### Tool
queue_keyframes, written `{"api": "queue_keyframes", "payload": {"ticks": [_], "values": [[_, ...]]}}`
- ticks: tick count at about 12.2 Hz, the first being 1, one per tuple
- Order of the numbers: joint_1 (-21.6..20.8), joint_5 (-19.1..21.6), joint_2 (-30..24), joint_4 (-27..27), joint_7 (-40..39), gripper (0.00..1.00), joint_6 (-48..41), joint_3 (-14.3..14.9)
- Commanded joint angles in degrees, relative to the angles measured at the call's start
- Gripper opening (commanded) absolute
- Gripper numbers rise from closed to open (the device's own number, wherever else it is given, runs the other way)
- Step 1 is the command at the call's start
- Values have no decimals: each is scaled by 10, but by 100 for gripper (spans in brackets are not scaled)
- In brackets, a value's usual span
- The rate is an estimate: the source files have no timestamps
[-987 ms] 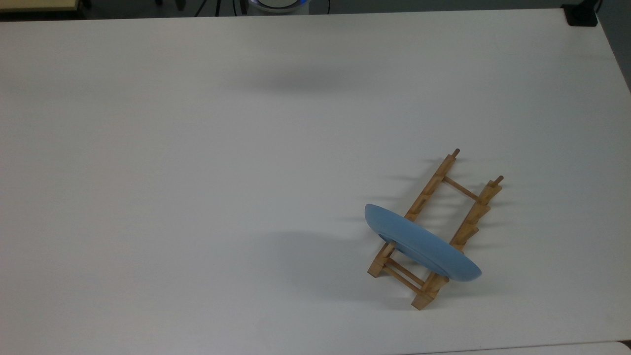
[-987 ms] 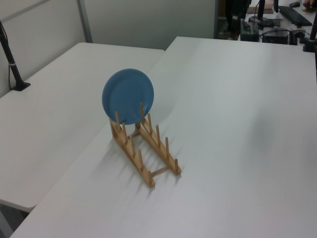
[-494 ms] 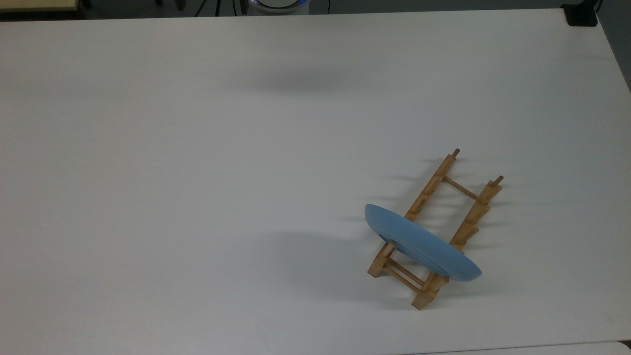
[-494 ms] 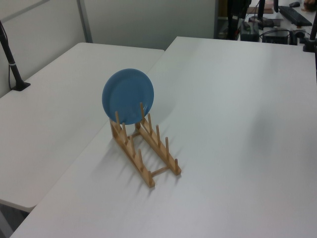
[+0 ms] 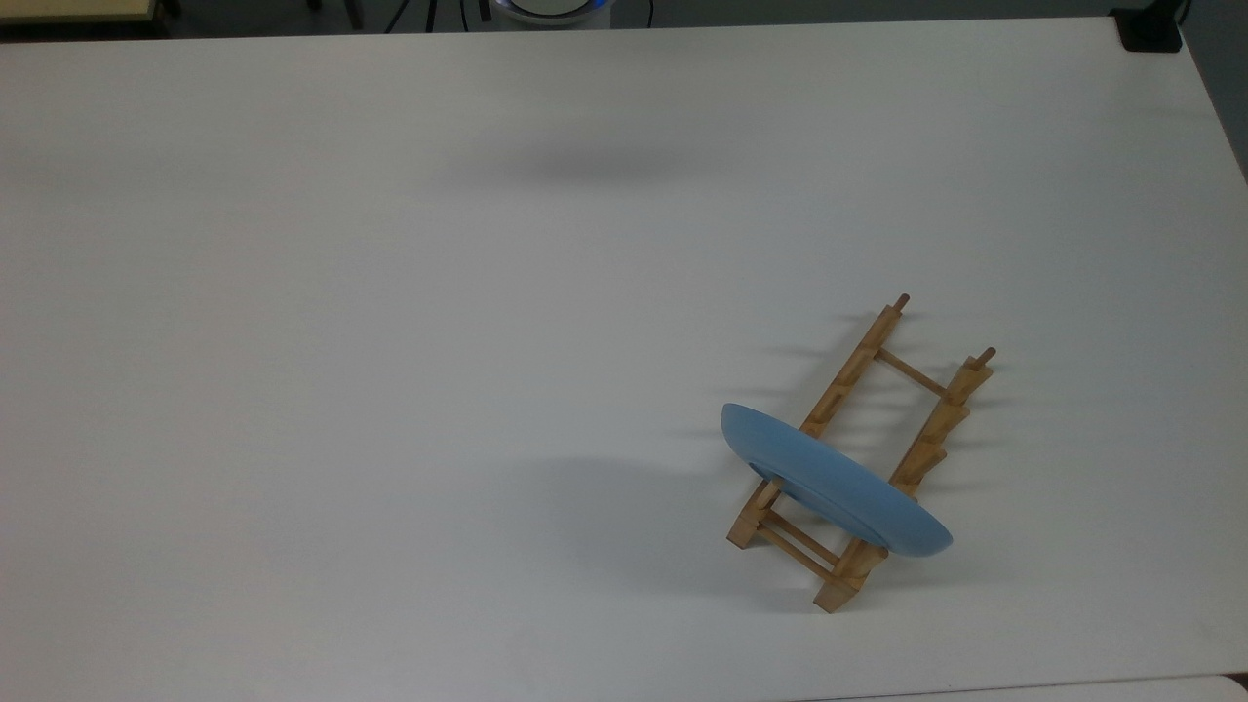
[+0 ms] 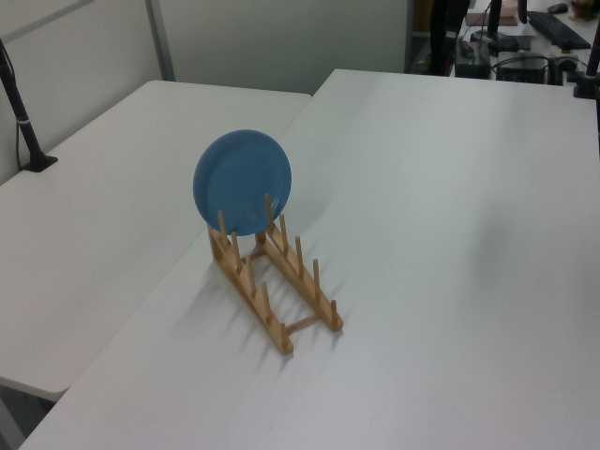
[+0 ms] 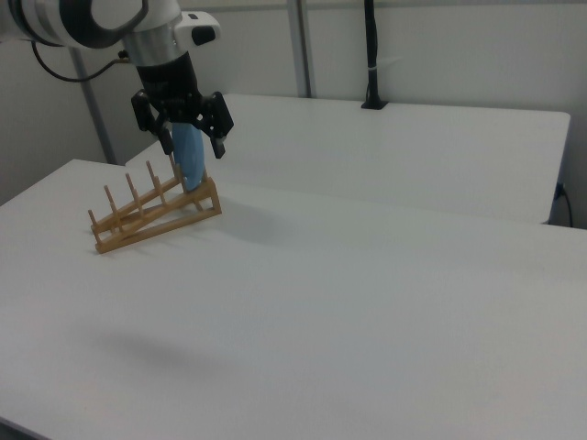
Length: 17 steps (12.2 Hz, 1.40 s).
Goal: Pick plate from plate rack
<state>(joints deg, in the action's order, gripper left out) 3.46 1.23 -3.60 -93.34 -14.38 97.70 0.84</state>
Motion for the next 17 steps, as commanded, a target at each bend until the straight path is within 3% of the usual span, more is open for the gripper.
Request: {"api": "queue_keyframes", "payload": {"ticks": [1, 5, 11, 13, 17], "values": [[-6, 4, 5, -4, -86, 100, 44, 5], [-28, -10, 35, -4, -13, 100, 170, 0], [-94, -40, 89, -1, 125, 100, 344, -1], [-132, -47, 125, 0, 228, 98, 458, -1], [-166, -196, 176, 7, 398, 97, 535, -1]]}}
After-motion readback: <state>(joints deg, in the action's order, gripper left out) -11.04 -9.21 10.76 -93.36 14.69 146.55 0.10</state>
